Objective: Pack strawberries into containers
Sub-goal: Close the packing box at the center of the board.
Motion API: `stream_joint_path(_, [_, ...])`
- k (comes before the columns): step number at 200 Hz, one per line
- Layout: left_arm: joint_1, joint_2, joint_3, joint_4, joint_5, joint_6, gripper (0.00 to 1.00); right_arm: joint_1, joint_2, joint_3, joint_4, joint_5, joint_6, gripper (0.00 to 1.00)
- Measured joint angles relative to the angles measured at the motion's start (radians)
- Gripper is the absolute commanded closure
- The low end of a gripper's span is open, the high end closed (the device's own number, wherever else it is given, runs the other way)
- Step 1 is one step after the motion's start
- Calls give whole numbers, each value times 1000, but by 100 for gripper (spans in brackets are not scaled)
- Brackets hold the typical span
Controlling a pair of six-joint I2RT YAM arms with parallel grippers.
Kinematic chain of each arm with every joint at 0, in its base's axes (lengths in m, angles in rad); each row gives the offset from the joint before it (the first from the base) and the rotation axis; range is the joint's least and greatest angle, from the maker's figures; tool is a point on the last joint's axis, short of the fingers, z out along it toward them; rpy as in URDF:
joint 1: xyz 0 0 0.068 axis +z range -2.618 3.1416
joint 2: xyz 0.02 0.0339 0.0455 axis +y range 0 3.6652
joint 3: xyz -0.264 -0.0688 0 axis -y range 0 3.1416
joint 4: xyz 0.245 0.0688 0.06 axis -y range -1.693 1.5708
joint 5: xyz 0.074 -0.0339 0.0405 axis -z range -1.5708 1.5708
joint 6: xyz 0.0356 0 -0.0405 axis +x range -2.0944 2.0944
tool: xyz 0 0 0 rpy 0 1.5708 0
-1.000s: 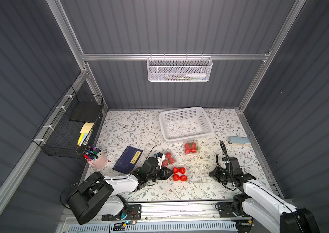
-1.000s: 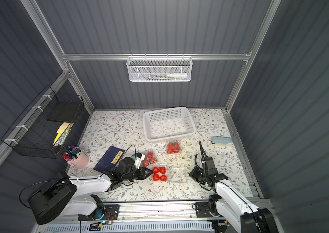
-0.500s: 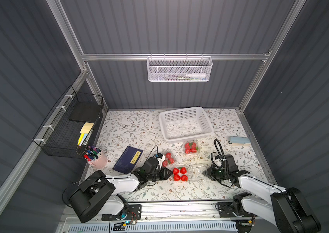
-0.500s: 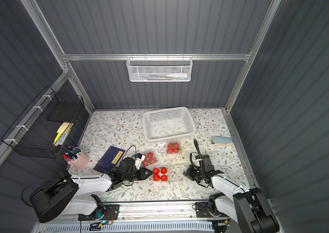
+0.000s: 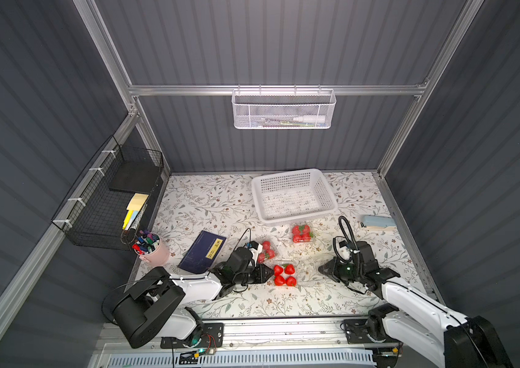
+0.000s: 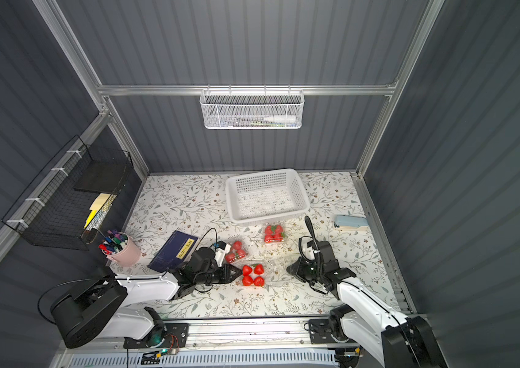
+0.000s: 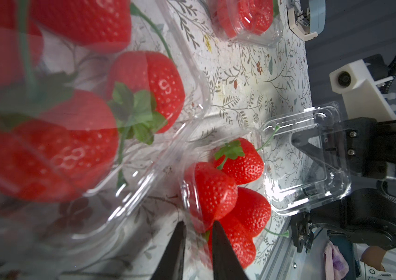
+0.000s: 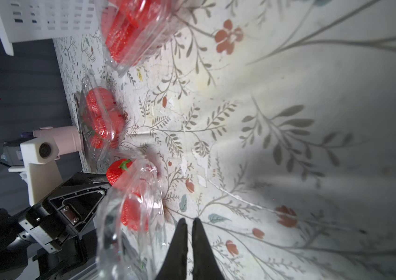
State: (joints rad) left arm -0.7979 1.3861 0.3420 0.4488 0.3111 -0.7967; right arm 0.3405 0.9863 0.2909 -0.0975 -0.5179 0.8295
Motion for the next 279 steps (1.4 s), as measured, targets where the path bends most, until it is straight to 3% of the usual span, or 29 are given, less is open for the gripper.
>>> stream_joint_path(46, [0, 0, 1, -3, 0, 0, 77, 160, 115, 132, 34, 27, 19, 88])
stream_joint_path(139, [0, 19, 5, -3, 0, 0, 78, 322, 386, 323, 109, 51, 0, 88])
stream_joint_path(201, [0, 16, 10, -25, -5, 7, 79, 385, 482, 405, 65, 100, -58, 88])
stream_joint_path(279, [0, -106, 45, -215, -69, 27, 78, 403, 518, 446, 5, 156, -132, 88])
